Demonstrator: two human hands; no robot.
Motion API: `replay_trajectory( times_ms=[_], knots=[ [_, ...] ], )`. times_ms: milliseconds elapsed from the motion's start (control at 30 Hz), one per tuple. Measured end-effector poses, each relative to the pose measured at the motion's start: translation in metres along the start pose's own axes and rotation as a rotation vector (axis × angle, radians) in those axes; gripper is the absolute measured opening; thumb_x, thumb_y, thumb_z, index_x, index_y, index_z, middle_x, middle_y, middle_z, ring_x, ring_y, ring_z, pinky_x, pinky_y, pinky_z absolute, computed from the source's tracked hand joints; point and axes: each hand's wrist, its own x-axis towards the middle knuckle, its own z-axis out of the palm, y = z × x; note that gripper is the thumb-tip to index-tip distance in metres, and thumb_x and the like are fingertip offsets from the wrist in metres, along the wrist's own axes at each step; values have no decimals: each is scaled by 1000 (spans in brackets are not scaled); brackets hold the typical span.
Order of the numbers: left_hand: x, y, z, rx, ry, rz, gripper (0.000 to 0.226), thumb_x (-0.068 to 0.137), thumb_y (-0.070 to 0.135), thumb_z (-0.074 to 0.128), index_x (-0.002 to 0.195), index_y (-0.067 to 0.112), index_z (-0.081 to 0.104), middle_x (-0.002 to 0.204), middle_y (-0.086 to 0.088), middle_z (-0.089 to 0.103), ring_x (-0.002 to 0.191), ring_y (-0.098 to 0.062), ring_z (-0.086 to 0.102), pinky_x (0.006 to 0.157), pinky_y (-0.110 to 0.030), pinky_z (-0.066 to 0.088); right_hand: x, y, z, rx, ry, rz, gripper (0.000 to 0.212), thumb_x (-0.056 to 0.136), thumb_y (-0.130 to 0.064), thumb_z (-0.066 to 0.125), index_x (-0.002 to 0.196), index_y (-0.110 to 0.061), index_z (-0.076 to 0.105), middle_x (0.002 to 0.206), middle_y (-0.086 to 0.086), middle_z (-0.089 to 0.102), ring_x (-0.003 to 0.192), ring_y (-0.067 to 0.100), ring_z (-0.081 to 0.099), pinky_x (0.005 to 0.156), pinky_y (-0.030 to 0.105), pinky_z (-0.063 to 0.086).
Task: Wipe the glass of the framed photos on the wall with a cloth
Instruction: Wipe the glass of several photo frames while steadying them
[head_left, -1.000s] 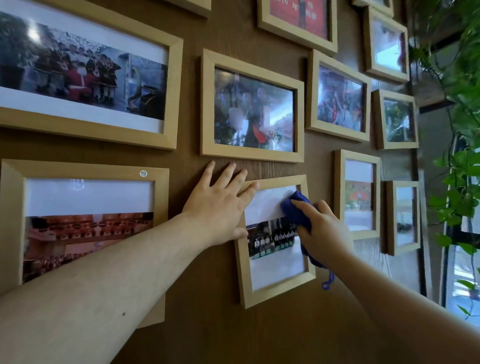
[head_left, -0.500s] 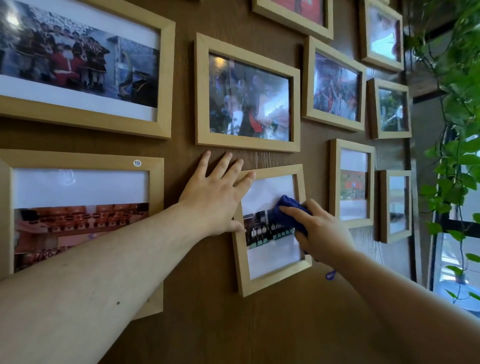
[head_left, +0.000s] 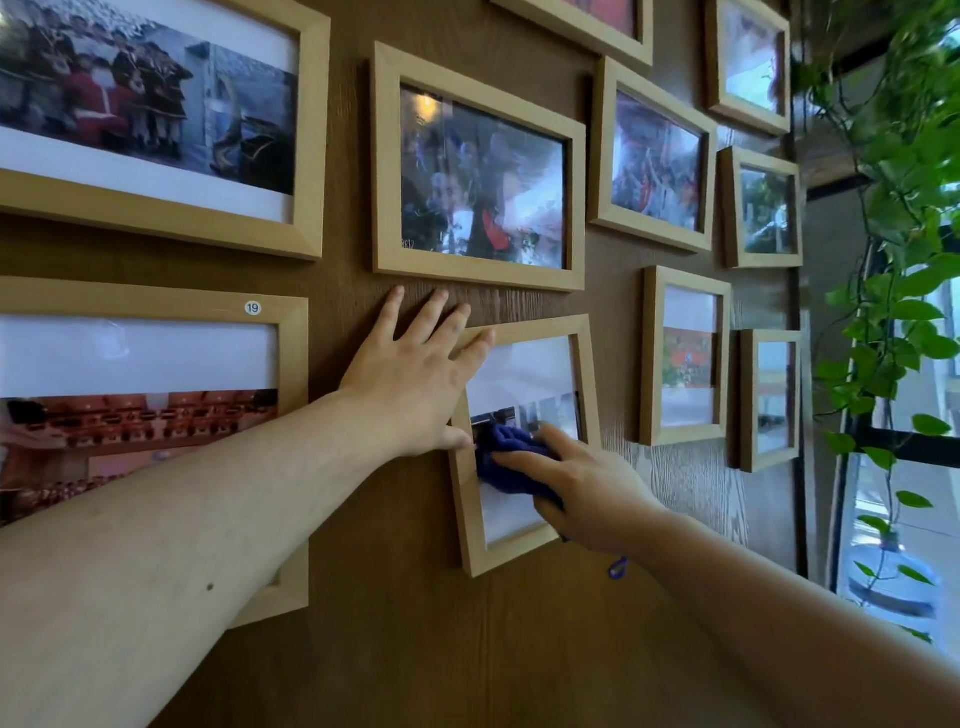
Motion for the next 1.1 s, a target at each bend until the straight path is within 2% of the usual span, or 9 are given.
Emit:
replay_trajectory(
  times_ms=[133, 233, 367, 467, 600, 867, 1100],
  knots=[
    [0, -1, 1, -3, -8, 0, 109, 70, 77, 51, 147, 28, -7, 160, -10, -6, 143, -31, -15, 112, -62, -5, -14, 28, -6, -93, -69, 46, 48, 88, -29, 52, 133, -37, 39, 115, 5, 49, 80, 22, 55, 59, 40, 54],
    [1, -1, 0, -10, -9, 0, 109, 70, 76, 53, 147, 28, -7, 160, -10, -5, 143, -32, -14, 112, -63, -5, -27, 45, -7, -157, -90, 134, 46, 88, -31, 52, 132, -36, 39, 112, 4, 50, 78, 19, 55, 60, 36, 54],
    [1, 0, 0, -13, -6, -5, 109, 70, 75, 54, 147, 28, -7, 160, -10, -5, 143, -31, -14, 112, -63, -5, -32, 40, -4, -181, -106, 194, 43, 87, -32, 51, 129, -32, 41, 111, 5, 52, 77, 21, 56, 61, 36, 54],
    [1, 0, 1, -12, -3, -8, 109, 69, 75, 54, 146, 28, -7, 160, -10, -4, 143, -31, -13, 112, -63, -5, -28, 20, 1, -138, -150, 128, 45, 87, -32, 49, 130, -35, 37, 117, 4, 49, 77, 22, 57, 62, 38, 54],
    [2, 1, 2, 4, 6, -7, 109, 69, 76, 54, 147, 28, -6, 160, -10, -2, 143, -32, -11, 112, -63, -3, -24, -4, 7, -120, -219, 19, 49, 89, -34, 48, 134, -39, 27, 125, 4, 43, 87, 24, 56, 63, 32, 50],
    [2, 0, 2, -3, 1, -16, 110, 68, 76, 55, 147, 28, -4, 160, -9, -1, 144, -31, -12, 112, -62, -5, -26, -13, 8, -160, -293, -78, 46, 93, -36, 44, 134, -36, 26, 119, 7, 44, 87, 24, 54, 62, 36, 51],
    [2, 0, -3, -32, -15, -11, 110, 68, 75, 57, 148, 28, -1, 160, -10, 0, 144, -32, -10, 113, -63, -3, -51, 14, -10, -293, -342, 137, 46, 92, -27, 47, 133, -35, 27, 124, 6, 45, 90, 24, 56, 72, 39, 53]
  ],
)
